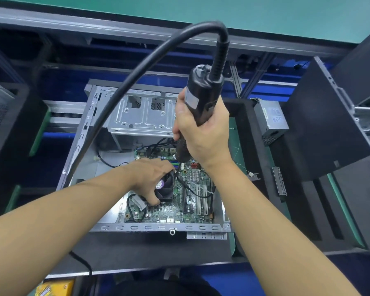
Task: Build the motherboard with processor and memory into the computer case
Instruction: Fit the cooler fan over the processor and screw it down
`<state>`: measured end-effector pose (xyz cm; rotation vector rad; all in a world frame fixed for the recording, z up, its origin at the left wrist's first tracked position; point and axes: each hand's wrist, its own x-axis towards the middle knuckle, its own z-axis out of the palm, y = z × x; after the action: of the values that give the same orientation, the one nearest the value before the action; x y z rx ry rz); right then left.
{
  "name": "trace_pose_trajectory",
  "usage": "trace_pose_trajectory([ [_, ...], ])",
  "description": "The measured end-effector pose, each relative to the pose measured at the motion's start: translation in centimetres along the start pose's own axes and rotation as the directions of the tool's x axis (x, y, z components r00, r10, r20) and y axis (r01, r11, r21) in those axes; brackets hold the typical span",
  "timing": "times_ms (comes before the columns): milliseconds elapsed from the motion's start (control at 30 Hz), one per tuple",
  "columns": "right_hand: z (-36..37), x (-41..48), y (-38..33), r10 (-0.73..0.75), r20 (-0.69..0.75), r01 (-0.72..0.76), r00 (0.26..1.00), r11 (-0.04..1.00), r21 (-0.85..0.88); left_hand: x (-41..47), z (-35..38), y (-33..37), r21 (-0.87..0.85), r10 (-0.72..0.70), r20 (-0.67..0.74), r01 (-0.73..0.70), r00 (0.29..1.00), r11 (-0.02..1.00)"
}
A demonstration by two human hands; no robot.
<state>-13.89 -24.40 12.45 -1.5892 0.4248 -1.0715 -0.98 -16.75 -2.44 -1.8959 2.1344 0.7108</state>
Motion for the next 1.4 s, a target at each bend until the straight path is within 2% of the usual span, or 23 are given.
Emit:
trace_pose_trajectory([
  [367,0.6,-0.5,0.4,0.019,-0.006,-0.018,1.0,1.0,0.018,0.4,0.3,-0.3,0.023,0.024,0.061,-0.025,0.998,0.999],
  [867,0.9,-0.4,0.8,0.091,-0.002,-0.091,0.996,0.995,0.03,0.5,0.6,-0.4,0.062,0.024,0.002,-0.024,1.0,0.998],
  [1167,0.5,-0.2,-1.8,0.009,-0.017,-0.007,1.0,0.998,0.062,0.2,-0.1,-0.1,0.053,0.032,0.003,-0.033,0.999,0.998],
  [1400,0.6,-1.2,-2.5,0.012,-0.025,-0.012,1.0,1.0,0.02,0.2,-0.3,0.1,0.037,0.039,0.024,-0.04,0.999,0.999],
])
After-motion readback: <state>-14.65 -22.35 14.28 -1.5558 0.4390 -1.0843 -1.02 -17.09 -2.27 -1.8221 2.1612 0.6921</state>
